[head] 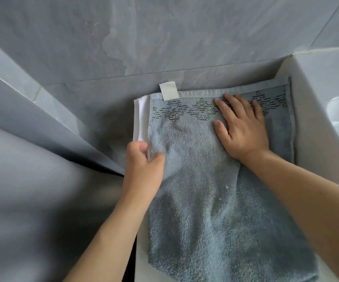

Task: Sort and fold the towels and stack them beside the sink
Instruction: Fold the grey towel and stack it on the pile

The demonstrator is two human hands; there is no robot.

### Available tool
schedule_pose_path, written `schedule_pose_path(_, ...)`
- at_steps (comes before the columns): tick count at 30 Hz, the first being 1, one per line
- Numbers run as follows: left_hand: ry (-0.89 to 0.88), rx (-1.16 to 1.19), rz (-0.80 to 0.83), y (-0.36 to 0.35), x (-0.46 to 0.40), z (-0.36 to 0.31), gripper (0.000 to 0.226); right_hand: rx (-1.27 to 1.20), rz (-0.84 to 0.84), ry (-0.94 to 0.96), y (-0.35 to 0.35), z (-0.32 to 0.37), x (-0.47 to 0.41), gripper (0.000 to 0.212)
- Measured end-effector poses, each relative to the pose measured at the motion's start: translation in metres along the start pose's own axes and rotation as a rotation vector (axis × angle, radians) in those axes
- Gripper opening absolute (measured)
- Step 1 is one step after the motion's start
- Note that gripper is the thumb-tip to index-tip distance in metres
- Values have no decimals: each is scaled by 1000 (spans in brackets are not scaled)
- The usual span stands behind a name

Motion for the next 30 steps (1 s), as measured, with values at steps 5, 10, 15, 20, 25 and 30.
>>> schedule_pose_path(5, 326, 343, 285, 5, 3, 28, 23, -10, 6, -3, 0, -2, 0, 61)
schedule_pose_path(10, 254, 169, 231, 7, 1, 46, 26, -1, 11, -4, -2, -1, -1, 61)
schedule_pose_path(15, -141, -308, -61, -8, 17, 62, 30, -11, 76, -28, 1, -2, -3, 61)
schedule_pose_path(20, -243, -382, -137, -17, 19, 59, 26, -162, -58, -51, 29, 18, 23, 54)
schedule_pose_path(25, -208, -382, -135, -15, 19, 57, 27, -182, -58, 126, 50, 63, 129, 40)
schedule_pose_path(30, 51, -108, 140, 0, 21, 55, 30, -171, 356, 46, 25, 43, 152, 58)
Point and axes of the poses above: each hand's wrist, its own x-axis away from the middle knuckle, its own y-axis out of the back of the hand, z = x × y, the point moved 2 cm from there along -x, towards the middle knuckle, and after that the axes turned 13 degrees about y, right-handed, at the moved point
